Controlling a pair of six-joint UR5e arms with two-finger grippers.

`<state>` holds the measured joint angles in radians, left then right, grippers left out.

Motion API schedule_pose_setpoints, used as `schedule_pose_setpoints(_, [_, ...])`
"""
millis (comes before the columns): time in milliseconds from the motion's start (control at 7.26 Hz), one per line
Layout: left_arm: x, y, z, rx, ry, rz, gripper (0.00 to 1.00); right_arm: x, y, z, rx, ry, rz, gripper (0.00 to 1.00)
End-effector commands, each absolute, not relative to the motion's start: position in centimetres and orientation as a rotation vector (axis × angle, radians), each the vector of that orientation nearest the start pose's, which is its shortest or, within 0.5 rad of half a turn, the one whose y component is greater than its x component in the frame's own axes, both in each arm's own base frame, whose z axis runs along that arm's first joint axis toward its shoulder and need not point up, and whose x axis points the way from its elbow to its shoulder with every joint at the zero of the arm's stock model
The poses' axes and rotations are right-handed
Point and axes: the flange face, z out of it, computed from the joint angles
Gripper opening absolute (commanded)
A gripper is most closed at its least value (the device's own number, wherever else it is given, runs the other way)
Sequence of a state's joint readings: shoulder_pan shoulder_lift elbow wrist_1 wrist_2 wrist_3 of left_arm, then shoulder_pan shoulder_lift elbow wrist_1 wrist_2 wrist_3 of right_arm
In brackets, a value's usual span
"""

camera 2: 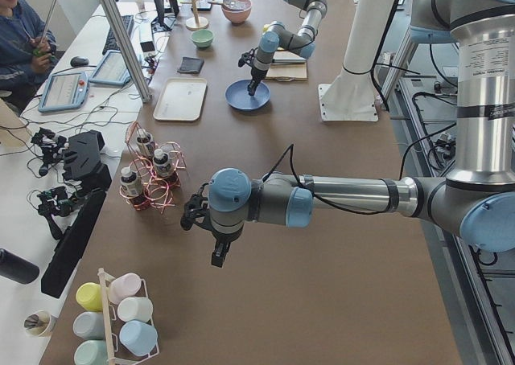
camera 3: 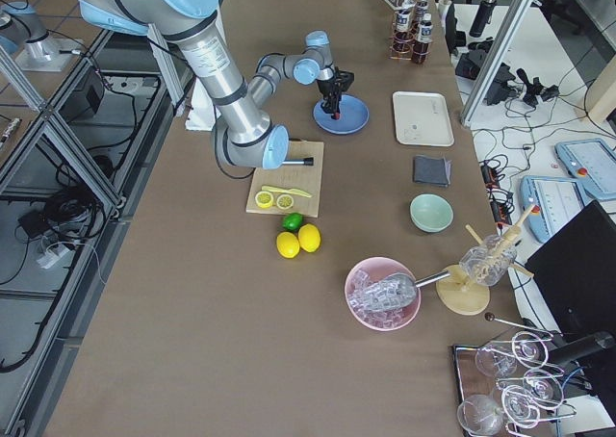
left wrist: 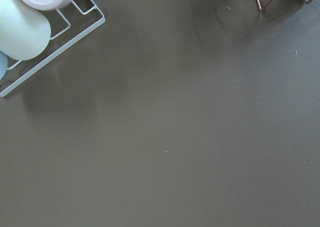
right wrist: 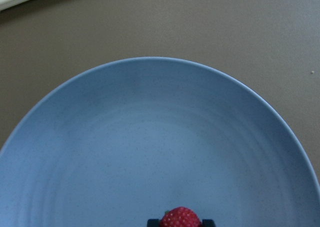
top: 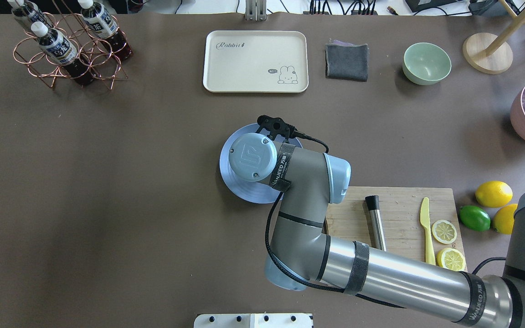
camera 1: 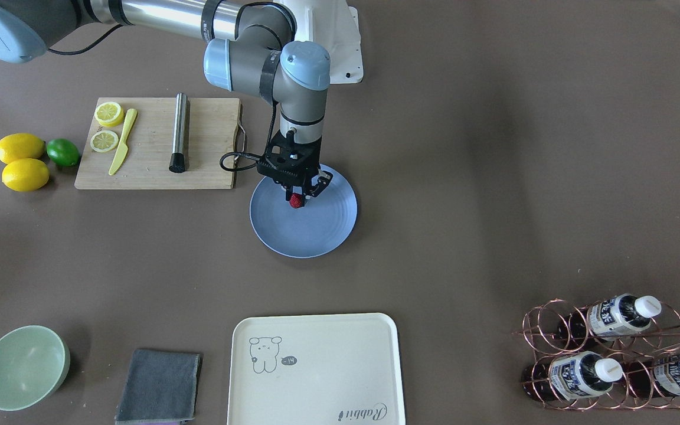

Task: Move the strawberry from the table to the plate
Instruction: 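Lower the strawberry onto the blue plate and open the right gripper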

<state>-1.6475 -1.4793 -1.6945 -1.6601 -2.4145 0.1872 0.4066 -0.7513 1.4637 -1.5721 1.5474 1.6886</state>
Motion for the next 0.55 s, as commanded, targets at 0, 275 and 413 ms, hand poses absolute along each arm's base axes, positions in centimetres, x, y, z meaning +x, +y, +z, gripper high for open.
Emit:
schedule_pose_setpoints(0, [-9.4, -45.0, 63.0, 0.217, 0.822, 0.152, 0.98, -63.8, -41.9, 20.6, 0.134, -0.707, 0.523, 0.61])
schedule_pose_setpoints(275, [-9.4, -45.0, 63.1, 0.216, 0.822, 0.15, 0.98, -64.3, -42.2, 20.2, 0.144, -0.701, 0.518, 1.0])
schedule_pose_setpoints(413, [-9.4, -45.0, 63.1, 0.216, 0.822, 0.15, 0.98, -63.7, -42.8, 18.9, 0.143, -0.716, 0.524, 1.0])
